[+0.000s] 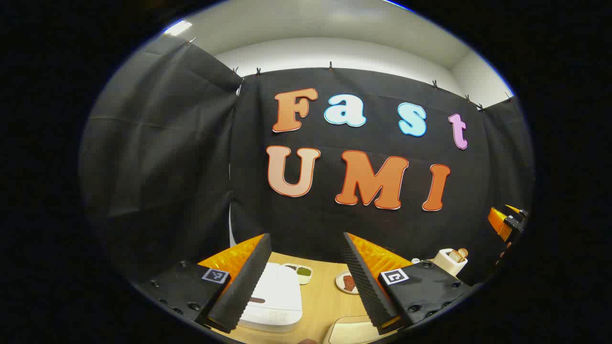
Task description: Close the left gripper, press the button to open the rice cooker; take a wooden spoon from the chopstick holder with the right hand, scoop a spoonful of rice and pour it into the rice cooker, then put the wooden spoon back into the chopstick holder.
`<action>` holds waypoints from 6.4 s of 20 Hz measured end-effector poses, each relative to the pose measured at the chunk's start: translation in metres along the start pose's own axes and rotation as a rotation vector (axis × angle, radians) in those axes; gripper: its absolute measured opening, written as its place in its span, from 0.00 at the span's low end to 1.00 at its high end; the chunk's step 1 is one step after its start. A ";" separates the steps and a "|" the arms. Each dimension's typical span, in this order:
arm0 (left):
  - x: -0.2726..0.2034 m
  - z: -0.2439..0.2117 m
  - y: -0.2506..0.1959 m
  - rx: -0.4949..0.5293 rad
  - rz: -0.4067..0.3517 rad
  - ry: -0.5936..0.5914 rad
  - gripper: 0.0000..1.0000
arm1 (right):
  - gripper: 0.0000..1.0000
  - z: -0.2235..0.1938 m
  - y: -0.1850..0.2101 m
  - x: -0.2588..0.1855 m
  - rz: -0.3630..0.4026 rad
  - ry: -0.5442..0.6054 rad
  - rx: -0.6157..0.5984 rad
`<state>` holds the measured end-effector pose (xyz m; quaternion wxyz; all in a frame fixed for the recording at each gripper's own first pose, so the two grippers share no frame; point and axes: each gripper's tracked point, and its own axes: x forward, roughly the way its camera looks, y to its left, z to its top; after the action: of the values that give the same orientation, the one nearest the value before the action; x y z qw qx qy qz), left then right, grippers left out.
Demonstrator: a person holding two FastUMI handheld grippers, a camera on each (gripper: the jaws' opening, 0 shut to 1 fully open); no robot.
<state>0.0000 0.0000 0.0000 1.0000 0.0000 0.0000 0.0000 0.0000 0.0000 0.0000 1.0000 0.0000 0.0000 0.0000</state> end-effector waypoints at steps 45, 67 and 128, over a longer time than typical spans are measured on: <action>0.053 -0.108 0.119 -0.080 0.097 0.369 0.04 | 0.99 -0.056 -0.016 -0.019 -0.047 0.120 -0.054; 0.081 -0.262 0.131 -0.077 0.058 0.828 0.05 | 0.95 -0.134 -0.046 -0.040 -0.154 0.314 -0.032; -0.005 -0.012 -0.108 0.090 -0.314 -0.029 0.70 | 0.20 -0.303 -0.040 -0.087 -0.112 0.662 0.620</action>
<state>-0.0048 -0.1077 -0.0124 0.9866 0.0450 -0.0147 -0.1564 -0.0871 -0.0395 -0.3032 0.8974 0.2992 0.3198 -0.0540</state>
